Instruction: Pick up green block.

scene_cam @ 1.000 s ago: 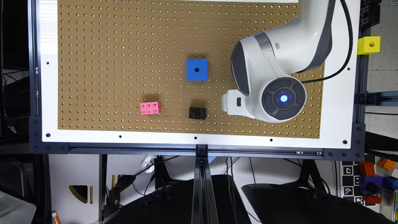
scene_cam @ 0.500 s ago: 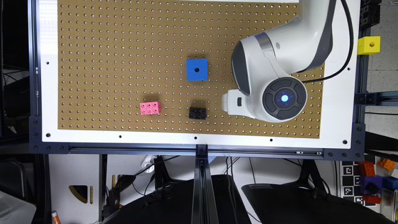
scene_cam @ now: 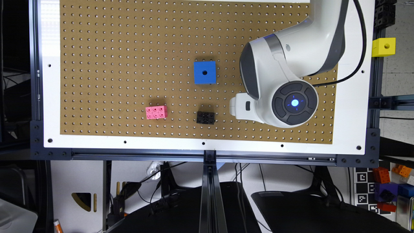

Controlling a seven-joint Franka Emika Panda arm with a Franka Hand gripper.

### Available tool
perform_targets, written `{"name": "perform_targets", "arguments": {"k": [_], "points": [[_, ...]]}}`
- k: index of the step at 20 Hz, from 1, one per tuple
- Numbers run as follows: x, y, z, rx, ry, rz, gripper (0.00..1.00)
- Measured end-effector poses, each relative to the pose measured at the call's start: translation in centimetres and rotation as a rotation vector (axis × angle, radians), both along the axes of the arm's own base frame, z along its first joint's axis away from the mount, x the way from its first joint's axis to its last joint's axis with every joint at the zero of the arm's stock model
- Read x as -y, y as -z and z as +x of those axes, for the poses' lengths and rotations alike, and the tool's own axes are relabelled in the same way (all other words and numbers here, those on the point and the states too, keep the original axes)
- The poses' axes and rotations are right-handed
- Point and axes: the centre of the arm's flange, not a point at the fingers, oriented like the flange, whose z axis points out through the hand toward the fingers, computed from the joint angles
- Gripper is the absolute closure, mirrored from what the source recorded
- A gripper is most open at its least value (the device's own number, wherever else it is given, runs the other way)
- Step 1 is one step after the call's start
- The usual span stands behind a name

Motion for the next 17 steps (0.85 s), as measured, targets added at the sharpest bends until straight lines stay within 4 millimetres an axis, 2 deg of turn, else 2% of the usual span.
{"name": "perform_targets", "arguments": {"k": [6, 12, 14, 17], "points": [[0.0, -4.5, 0.1, 0.002, -0.004, -0.024, 1.0], [-0.4, -12.2, -0.7, 0.012, -0.006, -0.055, 1.0], [-0.4, -12.8, -0.8, 0.013, -0.005, -0.058, 1.0], [-0.4, -12.6, -0.8, 0.009, -0.004, -0.058, 1.0]]}}
